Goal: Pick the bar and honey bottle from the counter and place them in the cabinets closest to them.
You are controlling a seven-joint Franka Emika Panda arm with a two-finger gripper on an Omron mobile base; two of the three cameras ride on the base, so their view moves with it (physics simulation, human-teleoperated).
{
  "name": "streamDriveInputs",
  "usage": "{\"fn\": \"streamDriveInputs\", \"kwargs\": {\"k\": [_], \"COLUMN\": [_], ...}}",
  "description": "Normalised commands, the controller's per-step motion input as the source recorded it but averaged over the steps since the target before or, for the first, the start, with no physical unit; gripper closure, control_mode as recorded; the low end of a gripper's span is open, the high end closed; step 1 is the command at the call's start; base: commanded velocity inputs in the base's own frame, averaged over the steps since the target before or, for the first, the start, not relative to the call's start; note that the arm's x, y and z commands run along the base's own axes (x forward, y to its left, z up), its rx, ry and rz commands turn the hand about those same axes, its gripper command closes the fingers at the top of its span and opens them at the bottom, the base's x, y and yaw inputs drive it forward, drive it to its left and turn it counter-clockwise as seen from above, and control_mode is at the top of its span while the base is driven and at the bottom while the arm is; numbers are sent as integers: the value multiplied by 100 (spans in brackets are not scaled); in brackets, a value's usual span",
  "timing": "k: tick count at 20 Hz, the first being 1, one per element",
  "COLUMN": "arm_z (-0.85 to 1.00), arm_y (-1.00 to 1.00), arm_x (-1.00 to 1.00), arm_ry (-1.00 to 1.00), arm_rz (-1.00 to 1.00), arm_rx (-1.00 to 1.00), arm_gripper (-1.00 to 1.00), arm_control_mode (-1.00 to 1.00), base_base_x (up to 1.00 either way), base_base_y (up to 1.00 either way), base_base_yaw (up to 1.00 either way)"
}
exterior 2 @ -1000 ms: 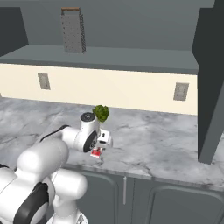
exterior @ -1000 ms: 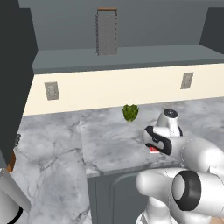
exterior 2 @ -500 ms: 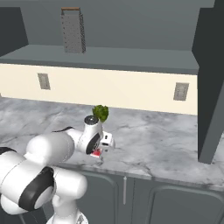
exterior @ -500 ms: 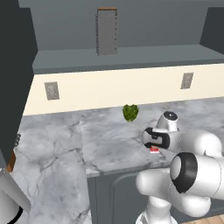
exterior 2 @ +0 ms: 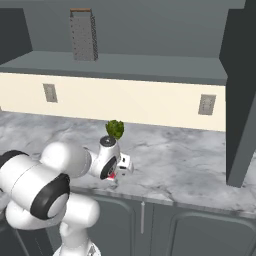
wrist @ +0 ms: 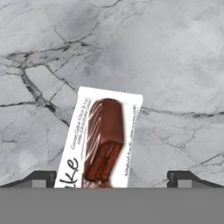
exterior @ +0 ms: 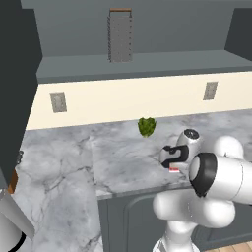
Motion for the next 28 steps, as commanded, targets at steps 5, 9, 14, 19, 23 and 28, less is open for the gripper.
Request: {"fn": "streamDriveInputs", "kwargs": {"k": [5, 9, 14, 19, 23, 28], "arm_z": [-29, -3, 3, 33, 49, 52], "arm_y": [0, 0, 0, 0, 0, -2], "arm_x": [3, 0, 0, 0, 0, 0], "arm_ry": [-3, -1, 0, 1, 0, 0], "arm_rz": [0, 0, 0, -1, -1, -1], "arm_rx": [0, 0, 0, 0, 0, 2], "arm_gripper": [100, 100, 100, 100, 100, 100], "arm_control_mode": [-100, -100, -100, -100, -100, -100], "base_base_x": [0, 0, 0, 0, 0, 0], "base_base_y": [0, 0, 0, 0, 0, 0], "base_base_yaw": [0, 0, 0, 0, 0, 0]}}
